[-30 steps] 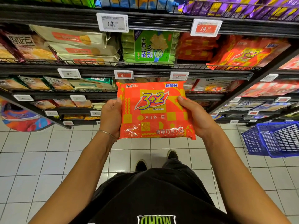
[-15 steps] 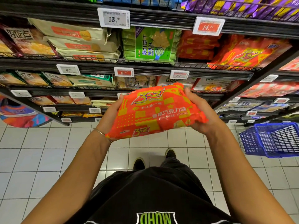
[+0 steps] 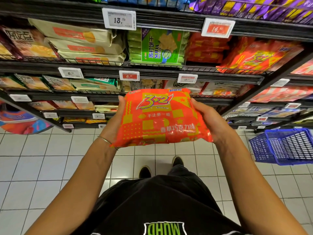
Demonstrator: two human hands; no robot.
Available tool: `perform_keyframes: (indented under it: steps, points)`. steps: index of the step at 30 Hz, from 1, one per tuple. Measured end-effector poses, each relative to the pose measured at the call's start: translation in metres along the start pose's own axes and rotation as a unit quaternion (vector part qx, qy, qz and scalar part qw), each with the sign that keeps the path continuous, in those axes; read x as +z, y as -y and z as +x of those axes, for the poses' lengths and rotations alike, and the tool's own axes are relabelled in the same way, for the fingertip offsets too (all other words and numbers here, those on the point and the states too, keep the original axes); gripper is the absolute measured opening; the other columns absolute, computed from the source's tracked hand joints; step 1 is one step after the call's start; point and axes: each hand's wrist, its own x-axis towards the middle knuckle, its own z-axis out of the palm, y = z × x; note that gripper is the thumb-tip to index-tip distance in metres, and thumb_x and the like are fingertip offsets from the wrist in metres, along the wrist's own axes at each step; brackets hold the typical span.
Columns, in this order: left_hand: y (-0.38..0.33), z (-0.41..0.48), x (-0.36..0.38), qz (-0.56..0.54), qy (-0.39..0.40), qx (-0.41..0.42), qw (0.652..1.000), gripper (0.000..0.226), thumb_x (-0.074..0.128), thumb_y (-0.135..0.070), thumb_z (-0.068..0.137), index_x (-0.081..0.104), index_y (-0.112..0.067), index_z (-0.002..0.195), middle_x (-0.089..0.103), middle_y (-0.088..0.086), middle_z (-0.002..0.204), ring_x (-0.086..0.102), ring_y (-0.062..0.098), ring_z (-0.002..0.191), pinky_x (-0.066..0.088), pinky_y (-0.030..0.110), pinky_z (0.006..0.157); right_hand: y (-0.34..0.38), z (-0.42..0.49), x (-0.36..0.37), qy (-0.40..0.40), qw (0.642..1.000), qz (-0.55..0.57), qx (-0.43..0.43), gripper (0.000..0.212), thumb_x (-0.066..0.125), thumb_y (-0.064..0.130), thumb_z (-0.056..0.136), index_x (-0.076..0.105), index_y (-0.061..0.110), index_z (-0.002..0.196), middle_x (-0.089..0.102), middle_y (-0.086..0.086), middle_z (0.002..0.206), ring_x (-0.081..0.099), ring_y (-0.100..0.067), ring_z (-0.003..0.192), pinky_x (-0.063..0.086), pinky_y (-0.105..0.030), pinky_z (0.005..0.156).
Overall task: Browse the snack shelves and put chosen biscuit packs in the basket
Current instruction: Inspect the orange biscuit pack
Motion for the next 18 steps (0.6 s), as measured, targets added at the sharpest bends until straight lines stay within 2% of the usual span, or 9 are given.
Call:
perform_keyframes:
  steps: [3,6,8,12,14,16,18]
  points:
    - [-0.006,-0.007,0.008,0.015,-0.009,0.062,0.998,0.098,0.050,-0.088,0.076,0.051,-0.023,0.150,0.054,0.017,0.150,0.053,0.041,0.136,0.041,0.065,0.111,-0.004,-0.001,0.001,0.012,1.000,0.011,0.000,0.034,0.060,0.042,0.099,0.076,0.016,0.113,0.078,-0.012,0.110,0.077,-0.028,0.096,0.063,-0.042,0.077]
    - [-0.010,-0.011,0.014,0.011,-0.020,0.113,0.993,0.075,0.058,-0.076,0.076,0.072,-0.022,0.127,0.072,0.015,0.127,0.070,0.036,0.114,0.059,0.054,0.090,-0.007,0.002,0.001,0.015,0.999,0.014,-0.024,0.034,0.061,0.044,0.098,0.080,0.020,0.113,0.077,-0.011,0.118,0.075,-0.028,0.107,0.062,-0.047,0.086]
    - [-0.011,-0.013,0.018,0.019,-0.023,0.144,0.989,0.066,0.058,-0.069,0.081,0.073,-0.020,0.123,0.075,0.014,0.119,0.074,0.032,0.105,0.063,0.048,0.081,-0.007,0.000,0.006,0.013,0.999,0.009,-0.041,0.039,0.064,0.049,0.094,0.077,0.024,0.120,0.073,-0.012,0.128,0.072,-0.031,0.116,0.059,-0.050,0.093]
    - [-0.010,-0.016,0.024,-0.005,0.009,0.154,0.988,0.063,0.057,-0.056,0.090,0.059,-0.017,0.140,0.072,0.013,0.126,0.072,0.033,0.113,0.062,0.046,0.083,-0.005,-0.003,0.016,0.004,0.998,-0.037,-0.057,0.028,0.065,0.051,0.090,0.083,0.034,0.104,0.078,-0.006,0.118,0.076,-0.025,0.108,0.063,-0.038,0.078]
    - [-0.010,-0.017,0.023,-0.013,0.025,0.150,0.988,0.064,0.057,-0.052,0.093,0.053,-0.017,0.146,0.071,0.011,0.129,0.070,0.032,0.116,0.061,0.047,0.085,-0.006,-0.002,0.015,-0.008,0.996,-0.043,-0.072,0.032,0.067,0.049,0.089,0.080,0.030,0.111,0.078,-0.006,0.117,0.076,-0.025,0.107,0.064,-0.038,0.077]
    - [-0.011,-0.019,0.020,-0.013,0.045,0.146,0.988,0.066,0.060,-0.056,0.092,0.054,-0.019,0.145,0.071,0.010,0.130,0.070,0.032,0.117,0.061,0.047,0.085,-0.005,-0.002,0.015,-0.010,0.995,-0.039,-0.093,0.044,0.068,0.045,0.088,0.069,0.025,0.127,0.077,-0.007,0.121,0.075,-0.027,0.109,0.064,-0.042,0.083]
    - [-0.013,-0.021,0.019,0.009,0.077,0.133,0.988,0.080,0.077,-0.067,0.074,0.061,-0.022,0.138,0.070,0.010,0.132,0.069,0.032,0.119,0.061,0.049,0.088,-0.005,-0.003,0.016,0.001,0.992,-0.052,-0.114,0.050,0.069,0.042,0.087,0.063,0.021,0.132,0.076,-0.007,0.122,0.075,-0.028,0.110,0.063,-0.044,0.088]
